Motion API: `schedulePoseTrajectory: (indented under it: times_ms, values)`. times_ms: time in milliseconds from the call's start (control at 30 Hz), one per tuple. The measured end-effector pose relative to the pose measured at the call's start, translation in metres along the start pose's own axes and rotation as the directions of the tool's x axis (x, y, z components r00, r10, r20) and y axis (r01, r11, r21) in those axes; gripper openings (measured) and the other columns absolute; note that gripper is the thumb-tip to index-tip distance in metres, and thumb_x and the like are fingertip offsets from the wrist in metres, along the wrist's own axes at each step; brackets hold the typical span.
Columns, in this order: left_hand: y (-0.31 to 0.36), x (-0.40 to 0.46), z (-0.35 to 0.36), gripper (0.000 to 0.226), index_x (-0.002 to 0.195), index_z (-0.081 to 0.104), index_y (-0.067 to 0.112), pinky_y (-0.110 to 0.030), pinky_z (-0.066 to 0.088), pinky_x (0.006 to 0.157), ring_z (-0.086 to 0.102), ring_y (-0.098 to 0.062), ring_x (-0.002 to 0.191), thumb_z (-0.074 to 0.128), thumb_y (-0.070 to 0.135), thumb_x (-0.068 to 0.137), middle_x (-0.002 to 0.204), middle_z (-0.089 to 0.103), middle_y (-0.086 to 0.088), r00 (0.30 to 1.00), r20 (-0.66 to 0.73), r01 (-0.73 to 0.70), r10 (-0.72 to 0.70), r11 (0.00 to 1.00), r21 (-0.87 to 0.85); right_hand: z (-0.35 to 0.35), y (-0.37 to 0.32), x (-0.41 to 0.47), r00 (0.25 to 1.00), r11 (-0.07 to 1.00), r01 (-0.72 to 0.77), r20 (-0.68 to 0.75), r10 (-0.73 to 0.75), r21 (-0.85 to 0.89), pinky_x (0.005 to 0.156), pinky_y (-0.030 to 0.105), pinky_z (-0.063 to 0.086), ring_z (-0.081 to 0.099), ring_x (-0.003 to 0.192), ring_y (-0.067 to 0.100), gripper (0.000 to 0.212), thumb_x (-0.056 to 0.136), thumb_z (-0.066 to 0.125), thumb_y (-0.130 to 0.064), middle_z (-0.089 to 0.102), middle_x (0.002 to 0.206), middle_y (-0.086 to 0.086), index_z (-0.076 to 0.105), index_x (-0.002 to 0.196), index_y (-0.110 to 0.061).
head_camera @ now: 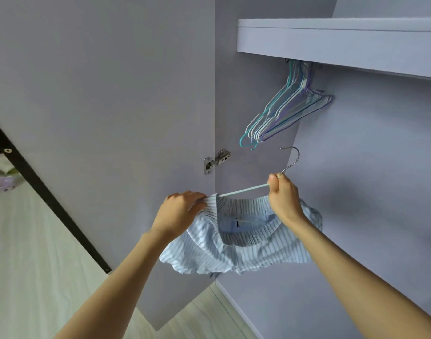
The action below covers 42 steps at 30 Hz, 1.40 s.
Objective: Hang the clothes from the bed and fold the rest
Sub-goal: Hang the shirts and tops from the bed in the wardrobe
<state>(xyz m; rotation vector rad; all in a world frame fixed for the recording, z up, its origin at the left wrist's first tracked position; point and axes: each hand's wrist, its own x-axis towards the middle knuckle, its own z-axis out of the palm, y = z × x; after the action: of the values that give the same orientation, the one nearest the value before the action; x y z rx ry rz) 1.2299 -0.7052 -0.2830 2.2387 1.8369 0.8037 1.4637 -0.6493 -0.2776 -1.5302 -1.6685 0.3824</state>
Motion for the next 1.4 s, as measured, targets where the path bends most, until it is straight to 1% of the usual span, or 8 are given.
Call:
schedulePoseTrajectory:
  times_ms: [167,333,500,733,933,1100,1333,1400]
  values:
    - [0.019,0.009,0.016,0.044,0.137,0.042,0.026,-0.033,0.029,0.102,0.052,-0.019,0.115,0.044,0.04,0.096,0.125,0.056,0.006,0.993,0.038,-0.119,0.113,0.958,0.259,-0.007,-0.001,-0.004,0.999,0.998,-0.048,-0.004,0.048,0.046,0.061,0.029,0.019,0.04,0.071,0.025,0.029,0.097,0.034,-0.01,0.05,0.074,0.016,0.052,0.078,0.003]
    - [0.027,0.016,0.029,0.021,0.105,0.067,0.009,-0.034,0.038,0.081,0.064,-0.024,0.089,0.05,0.016,0.096,0.096,0.069,-0.003,0.982,-0.157,-0.099,0.102,0.995,0.024,-0.028,0.015,-0.015,0.998,0.97,-0.038,0.058,0.025,0.238,0.09,0.033,0.042,0.06,0.099,0.026,0.023,0.097,0.042,-0.008,0.066,0.106,0.014,0.059,0.11,-0.001]
    - [0.016,0.016,0.03,0.016,0.091,0.069,0.002,-0.043,0.046,0.073,0.066,-0.029,0.073,0.054,0.007,0.091,0.083,0.071,-0.008,0.972,-0.222,-0.091,0.07,0.992,-0.088,-0.061,0.081,-0.032,0.977,0.956,-0.018,0.198,0.079,-0.293,0.106,0.036,0.033,0.045,0.125,0.028,0.048,0.089,0.041,0.002,0.051,0.135,0.01,0.045,0.135,-0.011]
    - [0.026,0.028,0.046,0.024,0.086,0.071,0.004,-0.042,0.043,0.074,0.066,-0.029,0.067,0.048,0.009,0.086,0.077,0.07,-0.008,0.969,-0.215,-0.138,0.12,0.988,-0.07,-0.089,0.128,-0.047,0.96,0.906,-0.11,0.191,0.203,-0.409,0.074,0.029,0.038,0.055,0.105,0.029,0.023,0.096,0.044,-0.012,0.061,0.109,0.009,0.062,0.109,-0.006]
    - [0.032,0.033,0.057,0.019,0.079,0.071,0.004,-0.035,0.039,0.068,0.064,-0.028,0.057,0.052,0.005,0.083,0.071,0.07,-0.007,0.952,-0.265,-0.176,0.153,0.982,-0.065,-0.1,0.143,-0.063,0.896,0.893,-0.386,0.133,0.423,-0.232,0.089,0.032,0.043,0.054,0.111,0.027,0.032,0.095,0.04,-0.006,0.059,0.119,0.007,0.053,0.124,-0.011]
    - [0.029,0.034,0.061,0.016,0.084,0.071,0.003,-0.044,0.043,0.076,0.065,-0.03,0.065,0.055,0.001,0.087,0.077,0.071,-0.009,0.964,-0.228,-0.157,0.136,0.985,-0.077,-0.1,0.149,-0.074,0.886,0.797,-0.444,-0.066,0.459,-0.409,0.058,0.029,0.032,0.05,0.074,0.028,0.019,0.095,0.045,-0.013,0.057,0.079,0.01,0.045,0.076,-0.01]
    - [0.023,0.035,0.056,0.015,0.088,0.07,0.002,-0.053,0.038,0.093,0.064,-0.032,0.077,0.056,-0.003,0.089,0.084,0.07,-0.011,0.977,-0.207,-0.079,0.054,0.991,-0.111,-0.108,0.155,-0.079,0.847,0.794,-0.532,-0.206,0.491,-0.294,0.063,0.031,0.033,0.049,0.075,0.031,0.027,0.09,0.043,0.002,0.057,0.079,0.02,0.044,0.064,-0.006]
    - [0.023,0.035,0.056,0.015,0.089,0.07,0.001,-0.052,0.034,0.098,0.064,-0.032,0.08,0.055,-0.002,0.09,0.085,0.07,-0.011,0.981,-0.191,-0.07,0.043,0.988,-0.137,-0.11,0.155,-0.081,0.806,0.758,-0.589,-0.272,0.526,-0.281,0.07,0.035,0.04,0.054,0.09,0.037,0.018,0.089,0.043,0.0,0.061,0.1,0.024,0.061,0.087,0.0]
